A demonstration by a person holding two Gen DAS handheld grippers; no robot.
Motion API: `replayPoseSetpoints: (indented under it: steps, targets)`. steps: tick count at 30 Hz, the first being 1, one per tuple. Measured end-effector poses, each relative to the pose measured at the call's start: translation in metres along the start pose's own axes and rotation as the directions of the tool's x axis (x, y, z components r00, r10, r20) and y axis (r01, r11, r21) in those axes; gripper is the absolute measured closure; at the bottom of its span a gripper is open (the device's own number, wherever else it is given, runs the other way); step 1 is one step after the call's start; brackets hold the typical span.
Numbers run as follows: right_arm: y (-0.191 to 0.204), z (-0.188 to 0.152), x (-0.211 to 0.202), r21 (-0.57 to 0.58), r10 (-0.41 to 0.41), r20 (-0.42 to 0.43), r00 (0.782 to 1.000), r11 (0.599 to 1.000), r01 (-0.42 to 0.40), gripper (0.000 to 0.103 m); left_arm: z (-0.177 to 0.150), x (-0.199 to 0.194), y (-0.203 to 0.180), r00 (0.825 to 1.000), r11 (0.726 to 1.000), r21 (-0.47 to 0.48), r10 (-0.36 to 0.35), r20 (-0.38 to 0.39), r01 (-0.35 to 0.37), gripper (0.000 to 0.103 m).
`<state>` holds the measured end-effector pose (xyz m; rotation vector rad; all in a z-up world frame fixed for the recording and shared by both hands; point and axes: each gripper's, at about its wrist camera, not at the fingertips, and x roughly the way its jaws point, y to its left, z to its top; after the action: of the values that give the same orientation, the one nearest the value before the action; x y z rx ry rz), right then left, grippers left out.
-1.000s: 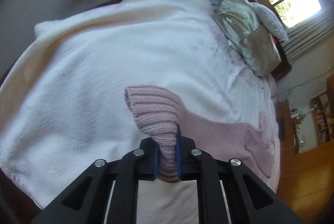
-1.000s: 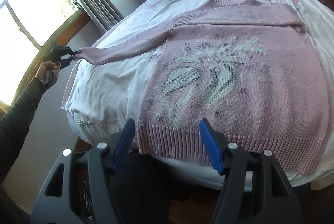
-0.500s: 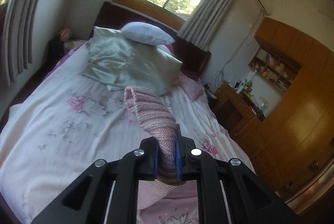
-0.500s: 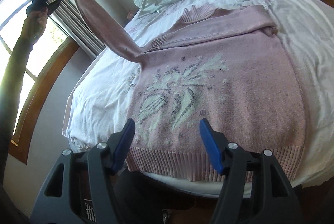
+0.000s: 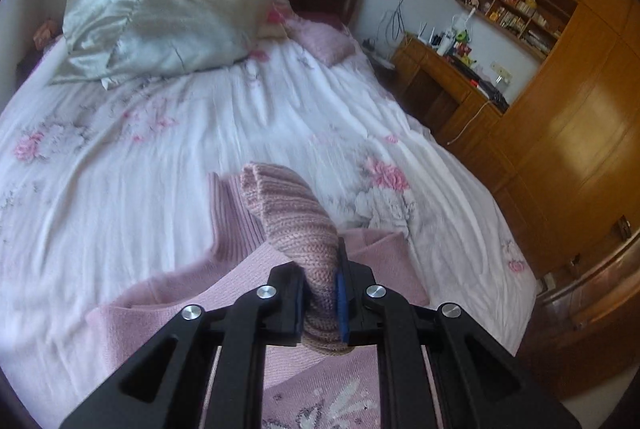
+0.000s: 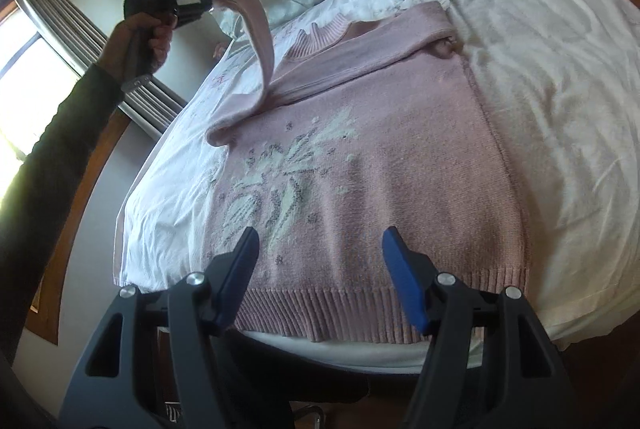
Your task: Fold small clothes
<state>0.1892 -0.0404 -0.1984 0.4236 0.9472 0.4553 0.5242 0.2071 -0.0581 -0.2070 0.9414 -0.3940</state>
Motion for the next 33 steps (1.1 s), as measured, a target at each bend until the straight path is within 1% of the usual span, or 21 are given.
replayPoseSetpoints:
  steps: [3, 5, 8, 9, 10, 11, 12, 14, 15, 17, 19, 20, 22, 23, 24, 25, 27, 29, 31, 33]
  targets:
    - [-0.013, 0.001, -0.002, 0.01, -0.012, -0.001, 1.0, 1.0, 0.012, 0.039, -0.022, 0.044, 0.004, 0.998, 1.0, -0.02, 0.002, -0.069, -0.003, 0.091]
    - [-0.02, 0.003, -0.001, 0.013, -0.016, -0.007, 1.0, 1.0, 0.016, 0.038, -0.033, 0.065, 0.007, 0.995, 0.999, -0.036, -0.001, -0.097, -0.002, 0.091]
    - [-0.03, 0.011, 0.004, 0.041, 0.02, -0.025, 0.999, 0.999, -0.019, 0.037, -0.044, 0.087, 0.009, 0.992, 0.999, -0.051, -0.017, -0.126, 0.011, 0.089]
    - [-0.033, 0.016, 0.006, 0.047, 0.037, -0.028, 0.999, 0.998, -0.036, 0.029, -0.047, 0.093, 0.008, 0.99, 0.998, -0.051, -0.033, -0.137, 0.026, 0.086]
    - [-0.035, 0.024, 0.009, 0.048, 0.051, -0.031, 0.998, 0.998, -0.049, 0.025, -0.049, 0.096, 0.007, 0.989, 0.998, -0.052, -0.046, -0.14, 0.039, 0.084]
    - [-0.037, 0.035, 0.013, 0.04, 0.061, -0.031, 0.998, 0.997, -0.06, 0.021, -0.053, 0.097, 0.007, 0.989, 0.997, -0.054, -0.062, -0.137, 0.055, 0.074]
    - [-0.04, 0.046, 0.017, 0.032, 0.069, -0.031, 0.997, 0.997, -0.068, 0.019, -0.055, 0.095, 0.007, 0.989, 0.996, -0.059, -0.081, -0.124, 0.074, 0.059]
    - [-0.05, 0.074, 0.031, 0.034, 0.09, -0.041, 0.995, 0.995, -0.089, 0.018, -0.06, 0.083, 0.011, 0.989, 0.989, -0.08, -0.127, -0.075, 0.121, 0.047]
    - [-0.057, 0.091, 0.041, 0.05, 0.116, -0.048, 0.992, 0.992, -0.113, 0.018, -0.064, 0.074, 0.015, 0.987, 0.985, -0.097, -0.151, -0.048, 0.145, 0.044]
    - [-0.073, 0.13, 0.067, 0.098, 0.18, -0.079, 0.981, 0.98, -0.172, 0.018, -0.075, 0.052, 0.024, 0.98, 0.971, -0.129, -0.201, -0.001, 0.199, 0.042]
    - [-0.089, 0.166, 0.092, 0.153, 0.209, -0.08, 0.975, 0.969, -0.195, 0.018, -0.095, 0.027, 0.035, 0.968, 0.958, -0.144, -0.246, 0.041, 0.25, 0.041]
    - [-0.096, 0.181, 0.103, 0.176, 0.22, -0.08, 0.972, 0.963, -0.203, 0.02, -0.108, 0.013, 0.041, 0.964, 0.953, -0.144, -0.259, 0.06, 0.265, 0.039]
    - [-0.11, 0.215, 0.131, 0.223, 0.253, -0.093, 0.963, 0.948, -0.228, 0.03, -0.141, -0.014, 0.056, 0.963, 0.952, -0.155, -0.251, 0.096, 0.264, 0.037]
    - [-0.116, 0.23, 0.145, 0.243, 0.26, -0.105, 0.96, 0.943, -0.229, 0.039, -0.16, -0.026, 0.065, 0.962, 0.949, -0.171, -0.25, 0.11, 0.266, 0.036]
    - [-0.123, 0.245, 0.161, 0.267, 0.268, -0.121, 0.956, 0.936, -0.228, 0.043, -0.179, -0.037, 0.075, 0.961, 0.943, -0.194, -0.25, 0.122, 0.27, 0.035]
    - [-0.128, 0.256, 0.175, 0.287, 0.263, -0.137, 0.955, 0.933, -0.216, 0.043, -0.198, -0.046, 0.085, 0.961, 0.938, -0.222, -0.243, 0.129, 0.267, 0.035]
    - [-0.137, 0.271, 0.198, 0.312, 0.226, -0.176, 0.958, 0.936, -0.163, 0.043, -0.238, -0.064, 0.1, 0.971, 0.934, -0.272, -0.202, 0.131, 0.231, 0.035]
    - [-0.145, 0.279, 0.219, 0.312, 0.142, -0.224, 0.964, 0.948, -0.067, 0.043, -0.275, -0.08, 0.114, 0.974, 0.919, -0.331, -0.175, 0.143, 0.213, 0.034]
    - [-0.145, 0.28, 0.231, 0.303, 0.142, -0.255, 0.956, 0.951, -0.06, 0.043, -0.308, -0.09, 0.126, 0.977, 0.894, -0.4, -0.155, 0.147, 0.203, 0.034]
    - [-0.14, 0.282, 0.238, 0.289, 0.15, -0.272, 0.951, 0.955, -0.068, 0.043, -0.334, -0.096, 0.133, 0.979, 0.871, -0.452, -0.139, 0.149, 0.192, 0.034]
